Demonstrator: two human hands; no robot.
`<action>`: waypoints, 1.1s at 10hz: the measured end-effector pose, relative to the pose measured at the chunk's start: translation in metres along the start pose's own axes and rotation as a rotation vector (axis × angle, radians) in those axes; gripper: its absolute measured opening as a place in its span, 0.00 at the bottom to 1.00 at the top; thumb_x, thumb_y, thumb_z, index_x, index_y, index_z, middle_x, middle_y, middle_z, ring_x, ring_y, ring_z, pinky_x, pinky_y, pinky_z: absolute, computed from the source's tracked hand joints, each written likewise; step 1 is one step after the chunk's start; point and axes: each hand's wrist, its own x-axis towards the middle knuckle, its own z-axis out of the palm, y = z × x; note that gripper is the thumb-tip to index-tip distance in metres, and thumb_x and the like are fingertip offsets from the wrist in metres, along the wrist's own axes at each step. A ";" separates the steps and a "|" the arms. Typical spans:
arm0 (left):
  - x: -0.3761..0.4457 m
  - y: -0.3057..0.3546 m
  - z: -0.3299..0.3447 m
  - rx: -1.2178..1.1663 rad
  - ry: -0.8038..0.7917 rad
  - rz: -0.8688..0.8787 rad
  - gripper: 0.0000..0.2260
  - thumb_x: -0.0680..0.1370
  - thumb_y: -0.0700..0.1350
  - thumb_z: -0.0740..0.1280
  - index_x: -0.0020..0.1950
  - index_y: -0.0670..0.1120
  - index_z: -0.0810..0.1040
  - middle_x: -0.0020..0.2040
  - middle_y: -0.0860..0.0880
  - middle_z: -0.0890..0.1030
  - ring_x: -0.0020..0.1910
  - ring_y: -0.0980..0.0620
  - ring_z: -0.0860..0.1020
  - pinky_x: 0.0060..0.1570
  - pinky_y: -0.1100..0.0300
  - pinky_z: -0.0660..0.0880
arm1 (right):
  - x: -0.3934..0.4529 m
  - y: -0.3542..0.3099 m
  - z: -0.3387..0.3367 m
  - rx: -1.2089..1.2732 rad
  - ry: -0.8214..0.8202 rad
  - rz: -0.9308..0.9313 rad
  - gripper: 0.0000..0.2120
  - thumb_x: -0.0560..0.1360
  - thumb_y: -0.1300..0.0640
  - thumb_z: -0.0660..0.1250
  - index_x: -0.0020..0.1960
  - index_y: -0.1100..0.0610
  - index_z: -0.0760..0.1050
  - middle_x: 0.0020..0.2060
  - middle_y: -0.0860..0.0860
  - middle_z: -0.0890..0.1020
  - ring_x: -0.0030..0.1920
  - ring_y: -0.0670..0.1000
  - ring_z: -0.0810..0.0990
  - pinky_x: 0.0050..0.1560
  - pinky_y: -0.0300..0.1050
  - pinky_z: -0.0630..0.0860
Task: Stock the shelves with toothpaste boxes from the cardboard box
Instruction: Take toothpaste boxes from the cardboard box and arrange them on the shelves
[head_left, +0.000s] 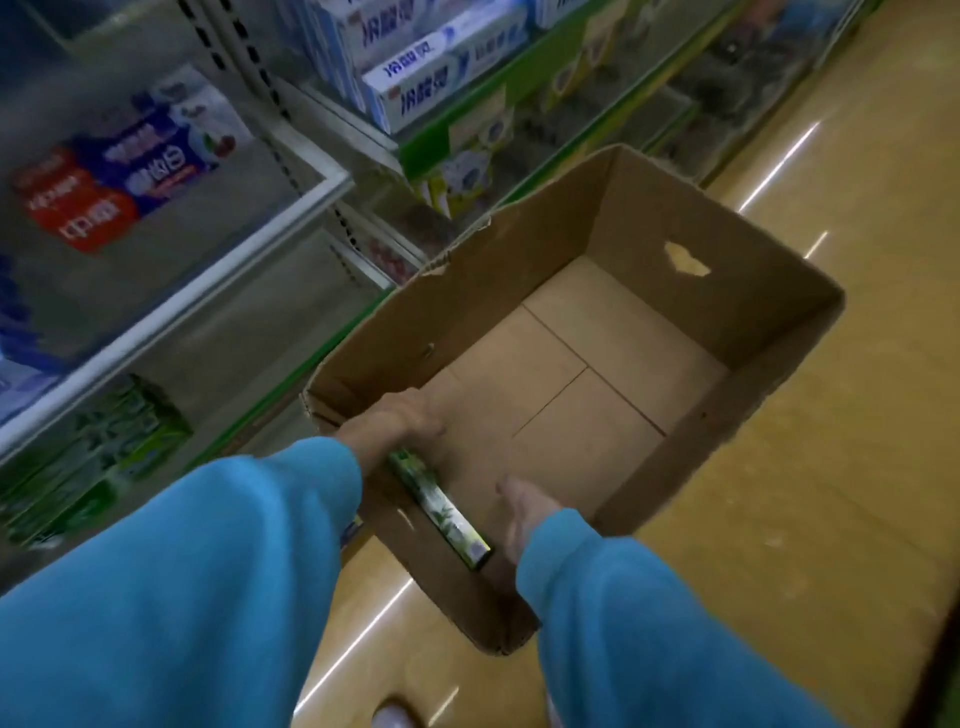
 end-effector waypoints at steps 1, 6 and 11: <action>0.032 -0.012 0.022 0.065 -0.047 0.030 0.21 0.82 0.50 0.61 0.73 0.41 0.70 0.68 0.41 0.75 0.66 0.41 0.75 0.64 0.51 0.73 | 0.047 0.006 -0.002 -0.052 -0.110 0.068 0.27 0.83 0.52 0.56 0.79 0.61 0.56 0.78 0.57 0.59 0.78 0.58 0.58 0.75 0.53 0.59; 0.006 -0.022 -0.006 -0.617 0.405 0.020 0.12 0.77 0.47 0.71 0.58 0.43 0.81 0.61 0.41 0.79 0.57 0.40 0.80 0.60 0.47 0.78 | 0.035 -0.032 0.009 0.237 0.232 -0.343 0.07 0.80 0.62 0.58 0.53 0.61 0.73 0.44 0.57 0.78 0.30 0.51 0.73 0.17 0.34 0.66; -0.135 -0.154 -0.017 -1.714 0.784 0.310 0.19 0.81 0.35 0.66 0.68 0.51 0.73 0.57 0.46 0.85 0.58 0.49 0.83 0.56 0.50 0.80 | -0.109 -0.041 0.080 -0.033 -0.347 -1.116 0.18 0.74 0.71 0.69 0.62 0.62 0.76 0.55 0.58 0.83 0.58 0.53 0.83 0.60 0.43 0.78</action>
